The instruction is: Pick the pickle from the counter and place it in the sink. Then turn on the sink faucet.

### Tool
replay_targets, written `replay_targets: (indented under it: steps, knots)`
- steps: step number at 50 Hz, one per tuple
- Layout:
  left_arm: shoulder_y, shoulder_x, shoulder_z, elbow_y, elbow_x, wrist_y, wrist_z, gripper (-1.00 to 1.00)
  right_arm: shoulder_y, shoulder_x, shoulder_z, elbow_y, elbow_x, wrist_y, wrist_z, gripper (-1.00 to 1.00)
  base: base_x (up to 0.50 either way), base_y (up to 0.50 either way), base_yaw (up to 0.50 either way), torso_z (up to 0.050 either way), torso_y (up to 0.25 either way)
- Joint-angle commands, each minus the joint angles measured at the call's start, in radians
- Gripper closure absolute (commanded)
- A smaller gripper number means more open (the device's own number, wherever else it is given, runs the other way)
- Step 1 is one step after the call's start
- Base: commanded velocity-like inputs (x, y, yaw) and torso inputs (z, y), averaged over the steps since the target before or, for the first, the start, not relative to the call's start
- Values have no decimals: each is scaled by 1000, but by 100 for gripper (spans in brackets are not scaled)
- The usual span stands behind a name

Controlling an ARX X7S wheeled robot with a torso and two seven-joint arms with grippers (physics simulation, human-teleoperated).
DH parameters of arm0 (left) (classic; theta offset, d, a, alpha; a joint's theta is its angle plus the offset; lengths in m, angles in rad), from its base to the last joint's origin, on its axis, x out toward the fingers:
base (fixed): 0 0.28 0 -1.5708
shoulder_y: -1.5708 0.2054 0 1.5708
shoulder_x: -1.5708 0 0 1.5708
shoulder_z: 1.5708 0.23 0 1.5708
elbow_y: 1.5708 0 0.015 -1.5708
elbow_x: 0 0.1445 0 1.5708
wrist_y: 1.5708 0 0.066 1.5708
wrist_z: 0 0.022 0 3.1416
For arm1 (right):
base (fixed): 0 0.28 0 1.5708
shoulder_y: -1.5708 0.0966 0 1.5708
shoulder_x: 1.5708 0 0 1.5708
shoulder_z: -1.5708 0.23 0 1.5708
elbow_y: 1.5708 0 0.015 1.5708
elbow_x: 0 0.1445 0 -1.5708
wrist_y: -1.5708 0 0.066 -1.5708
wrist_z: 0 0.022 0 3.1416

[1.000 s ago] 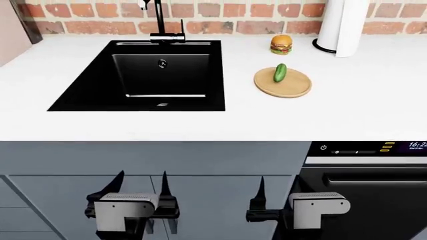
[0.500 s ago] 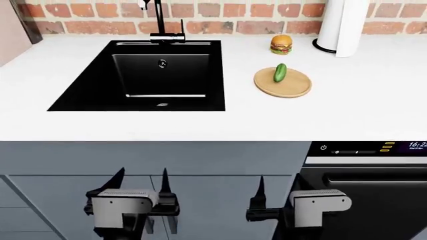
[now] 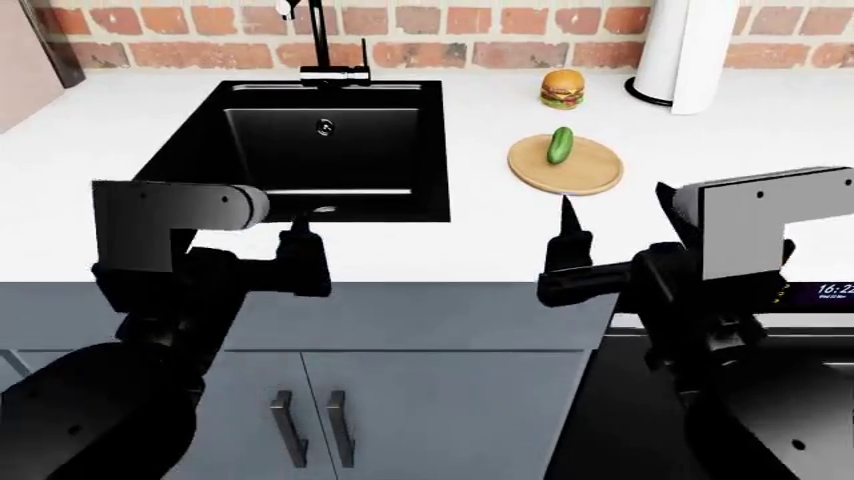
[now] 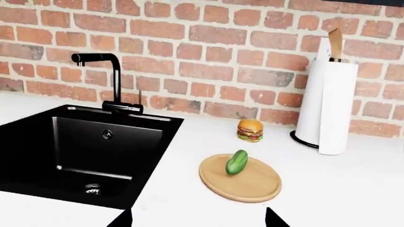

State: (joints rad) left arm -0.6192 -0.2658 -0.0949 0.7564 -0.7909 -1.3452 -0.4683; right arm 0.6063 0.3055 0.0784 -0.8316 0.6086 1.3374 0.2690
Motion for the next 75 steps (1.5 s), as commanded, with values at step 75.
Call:
replay_targets:
  steps: [75]
  knots:
    - [-1042,-372,362,-608,-526,-129,-346,-100,1045,360,-478,705,619,116,245,-100,83,97,0,0,0]
